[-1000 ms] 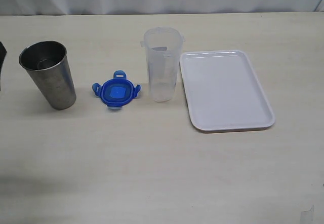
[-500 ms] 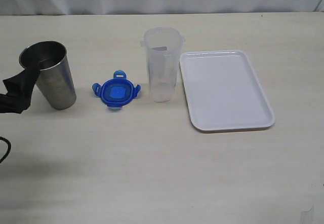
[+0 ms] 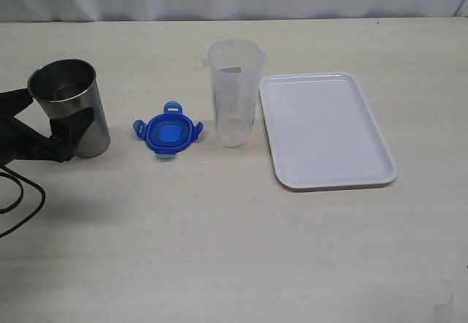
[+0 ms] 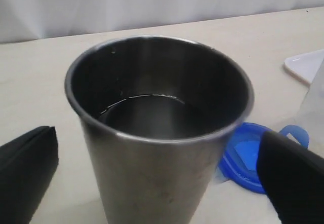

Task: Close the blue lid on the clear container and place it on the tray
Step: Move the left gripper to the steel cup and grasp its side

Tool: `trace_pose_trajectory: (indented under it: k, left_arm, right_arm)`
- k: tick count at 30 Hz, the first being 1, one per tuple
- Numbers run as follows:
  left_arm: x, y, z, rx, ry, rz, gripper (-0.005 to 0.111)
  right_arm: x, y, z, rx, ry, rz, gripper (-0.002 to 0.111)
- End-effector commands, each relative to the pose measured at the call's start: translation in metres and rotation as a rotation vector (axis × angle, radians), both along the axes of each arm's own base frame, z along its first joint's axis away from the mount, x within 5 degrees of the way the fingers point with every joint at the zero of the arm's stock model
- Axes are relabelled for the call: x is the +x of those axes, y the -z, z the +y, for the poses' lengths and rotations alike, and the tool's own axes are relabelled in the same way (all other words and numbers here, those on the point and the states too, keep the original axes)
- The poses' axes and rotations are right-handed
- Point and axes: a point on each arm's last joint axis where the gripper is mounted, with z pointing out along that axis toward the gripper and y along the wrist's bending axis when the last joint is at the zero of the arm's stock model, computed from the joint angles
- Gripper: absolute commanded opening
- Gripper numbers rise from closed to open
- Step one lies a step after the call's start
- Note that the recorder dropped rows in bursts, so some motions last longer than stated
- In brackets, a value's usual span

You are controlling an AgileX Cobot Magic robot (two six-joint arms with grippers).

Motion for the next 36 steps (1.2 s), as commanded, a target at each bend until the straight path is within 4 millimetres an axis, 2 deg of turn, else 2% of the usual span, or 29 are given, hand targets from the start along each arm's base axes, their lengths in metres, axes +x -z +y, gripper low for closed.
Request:
trace_pose_trajectory:
  k: [1,14,36]
  left_arm:
    - [0.011,0.005,-0.003,-0.011,0.037,-0.016,0.105]
    - [0.036,0.018,-0.003,-0.054,0.040,-0.008,0.105]
    - [0.037,0.022,-0.004,-0.077,0.054,-0.013,0.105]
  right_arm:
    - [0.000,0.000,0.000,-0.004,0.004,-0.006,0.004]
    - [0.000,0.000,0.000,-0.004,0.004,-0.006,0.004]
    - [0.000,0.000,0.000,-0.004,0.004,-0.006,0.004]
